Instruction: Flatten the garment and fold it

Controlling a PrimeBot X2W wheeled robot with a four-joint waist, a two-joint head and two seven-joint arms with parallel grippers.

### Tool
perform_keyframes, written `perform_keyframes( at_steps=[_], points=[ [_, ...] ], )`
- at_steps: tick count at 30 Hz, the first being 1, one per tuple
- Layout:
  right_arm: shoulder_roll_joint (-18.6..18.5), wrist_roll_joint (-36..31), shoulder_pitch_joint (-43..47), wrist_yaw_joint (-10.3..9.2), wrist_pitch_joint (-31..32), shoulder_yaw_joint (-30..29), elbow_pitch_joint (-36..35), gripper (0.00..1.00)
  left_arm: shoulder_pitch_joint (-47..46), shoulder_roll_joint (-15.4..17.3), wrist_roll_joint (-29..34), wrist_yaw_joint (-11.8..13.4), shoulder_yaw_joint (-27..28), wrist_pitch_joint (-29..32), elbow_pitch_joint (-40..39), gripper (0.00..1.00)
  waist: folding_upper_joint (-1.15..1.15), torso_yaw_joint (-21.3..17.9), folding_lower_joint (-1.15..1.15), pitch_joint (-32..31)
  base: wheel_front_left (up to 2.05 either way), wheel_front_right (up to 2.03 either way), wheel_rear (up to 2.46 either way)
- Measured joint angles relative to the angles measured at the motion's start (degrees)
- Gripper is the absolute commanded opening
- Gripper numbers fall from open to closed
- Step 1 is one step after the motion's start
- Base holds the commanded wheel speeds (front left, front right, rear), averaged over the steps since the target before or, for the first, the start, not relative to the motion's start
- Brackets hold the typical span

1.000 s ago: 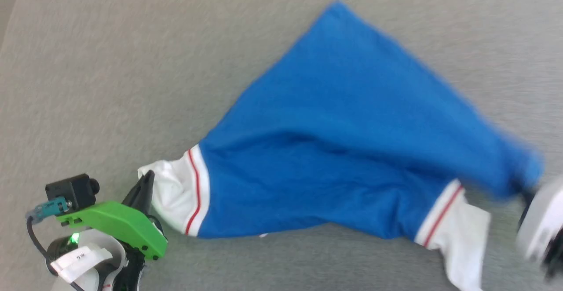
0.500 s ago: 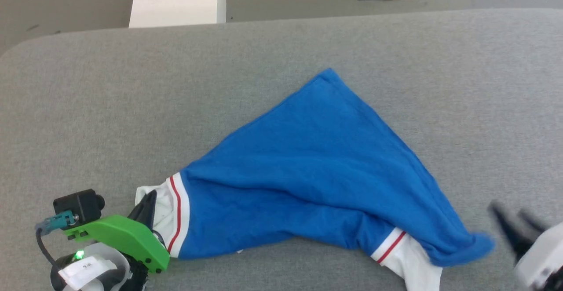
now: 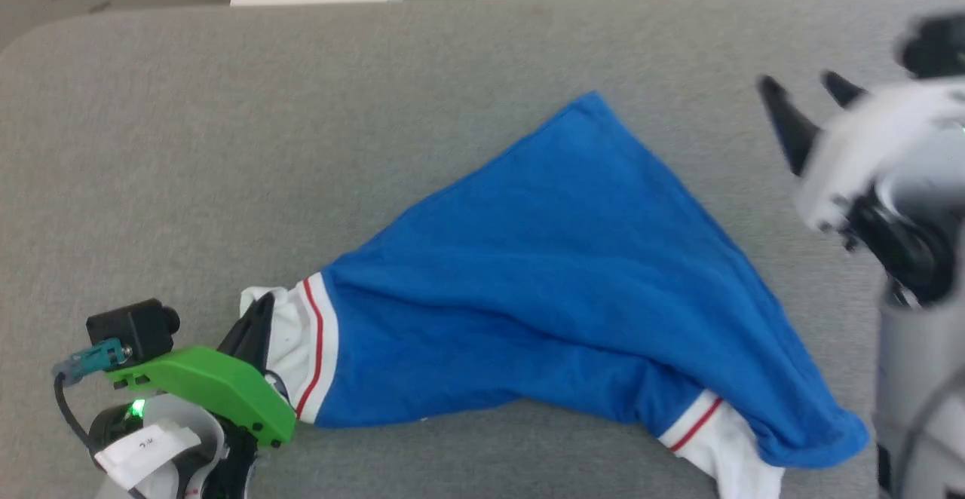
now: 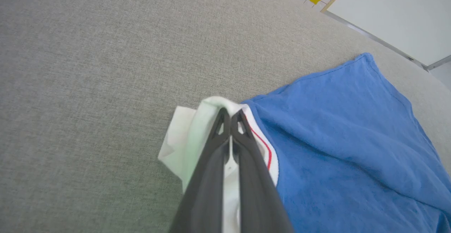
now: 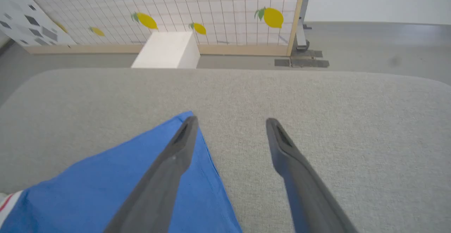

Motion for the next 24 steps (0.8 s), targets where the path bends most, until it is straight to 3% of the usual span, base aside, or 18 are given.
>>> perform_keyframes(
  at_steps=[10, 16, 20, 21, 22, 23, 24],
  points=[
    [-0.90, -10.26, -17.91, 0.00, 5.71, 10.87, 24.88, 1.00, -3.32, -0.47, -0.16, -2.04, -0.99, -0.69, 1.01, 0.00, 0.00, 5.93, 0.00, 6.83, 0.00, 0.00, 0.00],
    [-0.57, -13.40, -21.01, 0.00, 9.77, 13.30, 33.87, 1.00, -4.23, -1.16, -0.35, -2.75, -1.44, -1.54, 2.40, 0.00, 0.00, 9.04, 0.00, 10.00, 0.00, 0.00, 0.00],
    [-0.36, -13.91, -23.19, 0.00, 12.45, 12.94, 35.79, 1.00, -4.60, -1.35, -0.51, -3.02, -1.43, -2.03, 2.94, 0.00, 0.00, 10.30, 0.00, 11.70, 0.00, 0.00, 0.00],
    [-0.32, -13.82, -23.49, 0.00, 13.18, 12.60, 36.05, 0.87, -4.72, -1.37, -0.52, -3.02, -1.41, -2.10, 3.03, 0.00, 0.00, 10.47, 0.00, 11.93, 0.00, 0.00, 0.00],
    [-0.23, -13.45, -23.92, 0.00, 13.85, 12.02, 36.21, 0.31, -4.80, -1.37, -0.52, -3.01, -1.30, -2.21, 3.14, 0.00, 0.00, 10.58, 0.00, 12.13, 0.00, 0.00, 0.00],
    [-0.22, -12.90, -24.26, 0.00, 13.79, 11.88, 36.18, 0.00, -4.81, -1.36, -0.51, -3.01, -1.25, -2.49, 3.26, 0.00, 0.00, 10.53, 0.00, 12.16, 0.00, 0.00, 0.00],
    [-0.19, -12.29, -24.26, 0.00, 13.15, 11.80, 36.07, 0.00, -4.81, -1.36, -0.51, -3.02, -1.30, -2.52, 3.39, 0.00, 0.00, 10.46, 0.00, 12.08, 0.00, 0.00, 0.00]
  ],
)
